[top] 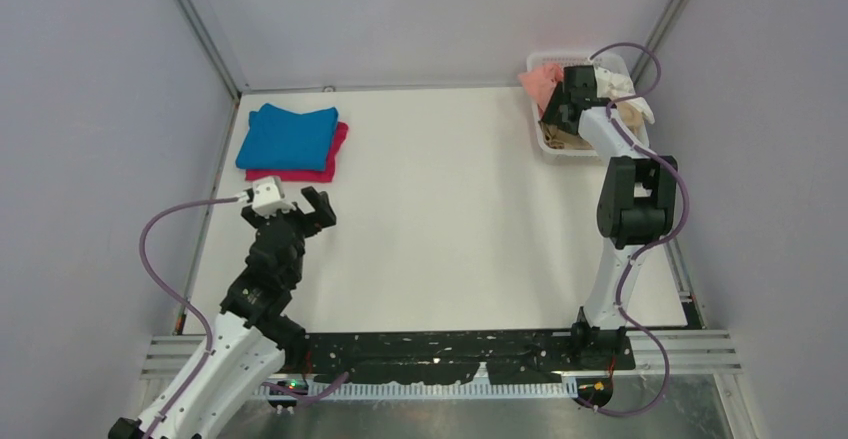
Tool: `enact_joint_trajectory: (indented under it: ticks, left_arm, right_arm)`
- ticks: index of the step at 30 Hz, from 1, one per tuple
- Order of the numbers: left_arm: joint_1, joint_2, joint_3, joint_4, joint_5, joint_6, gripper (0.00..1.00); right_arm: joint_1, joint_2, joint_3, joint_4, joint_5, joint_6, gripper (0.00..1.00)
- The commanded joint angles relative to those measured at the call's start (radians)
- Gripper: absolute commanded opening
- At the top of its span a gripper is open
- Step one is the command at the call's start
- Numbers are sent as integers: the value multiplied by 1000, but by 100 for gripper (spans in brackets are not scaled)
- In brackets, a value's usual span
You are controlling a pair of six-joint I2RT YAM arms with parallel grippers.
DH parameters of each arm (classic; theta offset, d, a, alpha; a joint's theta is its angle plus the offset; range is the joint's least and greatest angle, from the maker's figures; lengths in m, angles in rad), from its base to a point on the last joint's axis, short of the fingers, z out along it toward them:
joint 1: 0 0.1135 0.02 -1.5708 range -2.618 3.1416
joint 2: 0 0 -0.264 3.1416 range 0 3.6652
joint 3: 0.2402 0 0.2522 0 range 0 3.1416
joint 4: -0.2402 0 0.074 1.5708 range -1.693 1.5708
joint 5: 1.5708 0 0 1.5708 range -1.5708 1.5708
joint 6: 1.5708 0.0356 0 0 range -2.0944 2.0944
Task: Fold and stack the t-shirts
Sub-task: Grab crumpled tshirt from bin with the right arm
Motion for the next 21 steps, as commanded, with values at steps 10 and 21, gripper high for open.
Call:
enact_joint_trajectory:
  ticks: [10,21]
  left_arm:
    - [-2,61,24,52,-15,3,99]
    - [-2,76,33,51,-22,6,99]
  right_arm:
    - [-4,23,-14,165,39,70,86]
    - [-3,36,-52,167,10,184,56]
